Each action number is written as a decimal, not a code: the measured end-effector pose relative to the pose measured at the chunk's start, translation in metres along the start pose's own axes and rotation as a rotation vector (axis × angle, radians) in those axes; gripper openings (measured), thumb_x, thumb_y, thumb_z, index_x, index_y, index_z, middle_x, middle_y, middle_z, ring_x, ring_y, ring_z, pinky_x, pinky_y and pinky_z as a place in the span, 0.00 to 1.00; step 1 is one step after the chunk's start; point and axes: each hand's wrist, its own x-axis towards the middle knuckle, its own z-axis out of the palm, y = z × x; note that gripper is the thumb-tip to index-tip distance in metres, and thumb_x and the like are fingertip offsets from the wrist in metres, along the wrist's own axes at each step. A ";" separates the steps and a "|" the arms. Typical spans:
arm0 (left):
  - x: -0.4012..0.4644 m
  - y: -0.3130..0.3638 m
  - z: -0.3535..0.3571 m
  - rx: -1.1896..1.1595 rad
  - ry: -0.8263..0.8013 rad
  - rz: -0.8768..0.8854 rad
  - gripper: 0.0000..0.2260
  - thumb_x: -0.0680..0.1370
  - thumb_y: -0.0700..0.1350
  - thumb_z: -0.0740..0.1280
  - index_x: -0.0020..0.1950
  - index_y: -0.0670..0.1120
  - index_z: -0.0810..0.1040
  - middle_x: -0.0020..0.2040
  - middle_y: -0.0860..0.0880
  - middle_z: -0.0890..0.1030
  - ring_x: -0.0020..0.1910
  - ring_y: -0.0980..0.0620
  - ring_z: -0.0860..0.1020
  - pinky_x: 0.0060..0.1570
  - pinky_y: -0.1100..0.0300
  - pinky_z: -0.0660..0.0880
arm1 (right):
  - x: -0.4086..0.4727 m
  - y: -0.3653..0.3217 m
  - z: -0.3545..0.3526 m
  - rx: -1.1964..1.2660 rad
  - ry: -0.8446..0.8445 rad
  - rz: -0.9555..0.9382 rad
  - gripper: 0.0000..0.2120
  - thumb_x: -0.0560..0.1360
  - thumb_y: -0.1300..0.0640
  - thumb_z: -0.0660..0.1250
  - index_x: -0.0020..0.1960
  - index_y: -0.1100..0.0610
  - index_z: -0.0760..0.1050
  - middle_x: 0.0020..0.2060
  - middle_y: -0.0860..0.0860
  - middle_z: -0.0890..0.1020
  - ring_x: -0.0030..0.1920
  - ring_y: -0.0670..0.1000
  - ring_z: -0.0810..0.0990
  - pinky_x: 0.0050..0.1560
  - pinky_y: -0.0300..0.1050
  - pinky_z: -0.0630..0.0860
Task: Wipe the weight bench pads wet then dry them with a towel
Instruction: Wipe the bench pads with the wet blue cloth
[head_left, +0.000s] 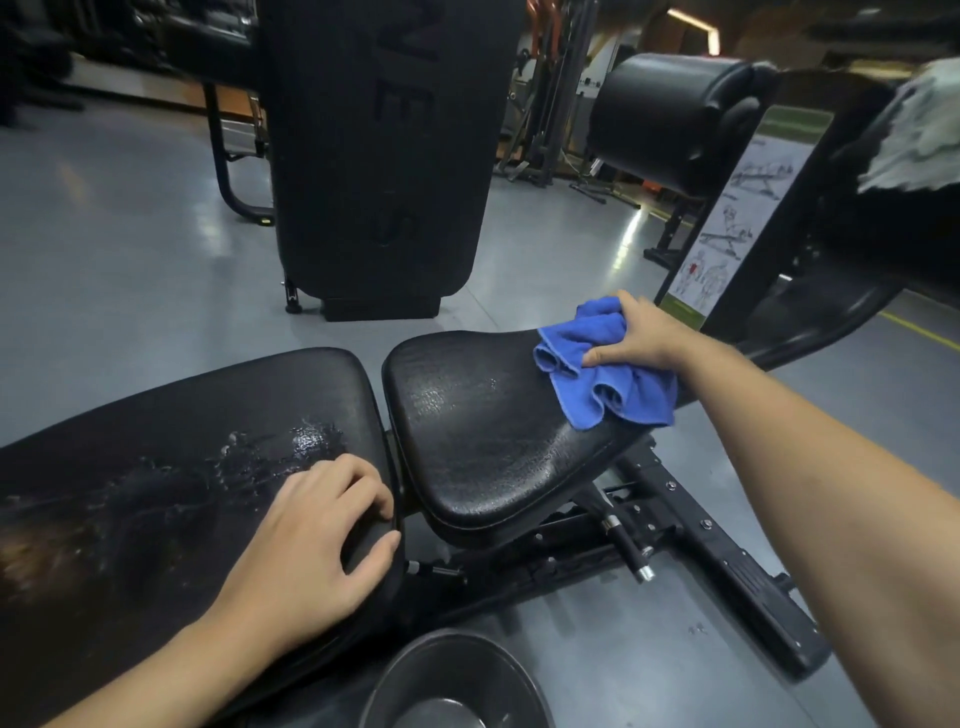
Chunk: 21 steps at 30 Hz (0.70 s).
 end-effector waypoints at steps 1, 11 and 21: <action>0.000 0.000 0.000 -0.001 -0.003 0.001 0.06 0.75 0.56 0.65 0.48 0.56 0.72 0.51 0.60 0.70 0.49 0.56 0.72 0.54 0.56 0.68 | 0.008 -0.007 -0.001 -0.004 -0.017 0.003 0.48 0.57 0.33 0.80 0.69 0.51 0.67 0.63 0.55 0.74 0.61 0.57 0.75 0.62 0.56 0.73; 0.000 0.002 0.000 -0.019 0.010 -0.019 0.06 0.74 0.52 0.67 0.48 0.55 0.72 0.51 0.60 0.70 0.50 0.58 0.71 0.56 0.59 0.67 | 0.072 -0.109 0.049 0.005 -0.256 -0.066 0.38 0.54 0.28 0.76 0.59 0.43 0.75 0.56 0.46 0.80 0.56 0.53 0.78 0.63 0.55 0.73; 0.001 0.002 0.001 -0.007 0.008 -0.017 0.07 0.74 0.53 0.67 0.48 0.54 0.72 0.50 0.59 0.70 0.50 0.57 0.70 0.54 0.57 0.68 | 0.084 -0.200 0.116 -0.167 -0.170 -0.251 0.33 0.60 0.25 0.71 0.59 0.41 0.73 0.52 0.46 0.79 0.57 0.54 0.77 0.56 0.51 0.73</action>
